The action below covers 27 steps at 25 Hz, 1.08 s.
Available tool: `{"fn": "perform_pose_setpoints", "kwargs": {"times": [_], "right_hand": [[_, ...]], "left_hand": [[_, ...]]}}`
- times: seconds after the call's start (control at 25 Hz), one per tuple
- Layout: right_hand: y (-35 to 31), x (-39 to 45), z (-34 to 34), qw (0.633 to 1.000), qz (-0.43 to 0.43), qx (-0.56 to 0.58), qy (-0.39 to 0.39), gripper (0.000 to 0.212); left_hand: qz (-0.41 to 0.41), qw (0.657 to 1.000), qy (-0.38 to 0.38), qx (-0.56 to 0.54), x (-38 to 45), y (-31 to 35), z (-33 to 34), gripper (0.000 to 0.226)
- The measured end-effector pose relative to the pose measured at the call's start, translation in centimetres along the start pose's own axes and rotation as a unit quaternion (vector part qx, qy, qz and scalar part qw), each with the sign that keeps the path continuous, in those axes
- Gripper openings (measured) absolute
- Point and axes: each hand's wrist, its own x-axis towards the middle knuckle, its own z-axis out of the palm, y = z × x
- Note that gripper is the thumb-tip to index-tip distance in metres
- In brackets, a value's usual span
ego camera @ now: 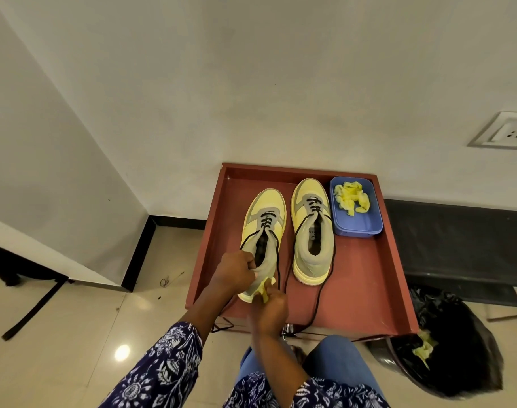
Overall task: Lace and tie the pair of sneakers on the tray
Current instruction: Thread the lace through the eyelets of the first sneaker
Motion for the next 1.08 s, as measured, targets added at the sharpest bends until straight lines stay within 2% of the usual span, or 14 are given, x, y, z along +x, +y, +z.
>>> {"fn": "perform_pose_setpoints", "kwargs": {"times": [0.04,0.12,0.24,0.36,0.56,0.68,0.8,1.08], "right_hand": [[0.1,-0.1,-0.1,1.0,0.009,0.02,-0.011,0.025],[-0.3,0.3,-0.7,0.999,0.033,-0.031,-0.003,0.025],[-1.4,1.5,-1.2,0.995,0.008,-0.1,0.017,0.026],[-3.9,2.9,-1.5,0.998,0.016,-0.053,0.014,0.03],[-6.7,5.8,-1.0,0.994,-0.034,-0.095,-0.029,0.034],[-7.1,6.6,-1.1,0.986,-0.068,-0.141,-0.062,0.036],[-5.5,5.5,-1.5,0.984,-0.096,-0.137,-0.065,0.037],[1.2,2.7,-1.8,0.987,-0.035,-0.141,-0.073,0.026]], "left_hand": [[0.001,1.0,-0.002,0.003,0.0,0.0,0.0,0.015],[0.002,1.0,-0.009,0.01,0.0,0.1,0.0,0.014],[0.004,1.0,-0.02,0.014,0.1,0.1,-0.1,0.012],[0.005,1.0,-0.029,0.003,0.1,0.0,-0.4,0.008],[0.009,0.999,-0.041,0.003,0.0,0.1,-0.4,0.03],[0.011,0.999,-0.036,0.003,0.1,0.1,-0.3,0.032],[0.01,0.999,-0.033,0.0,0.1,0.0,-0.2,0.033],[0.006,1.0,-0.027,-0.002,0.0,-0.2,-0.1,0.034]]}}
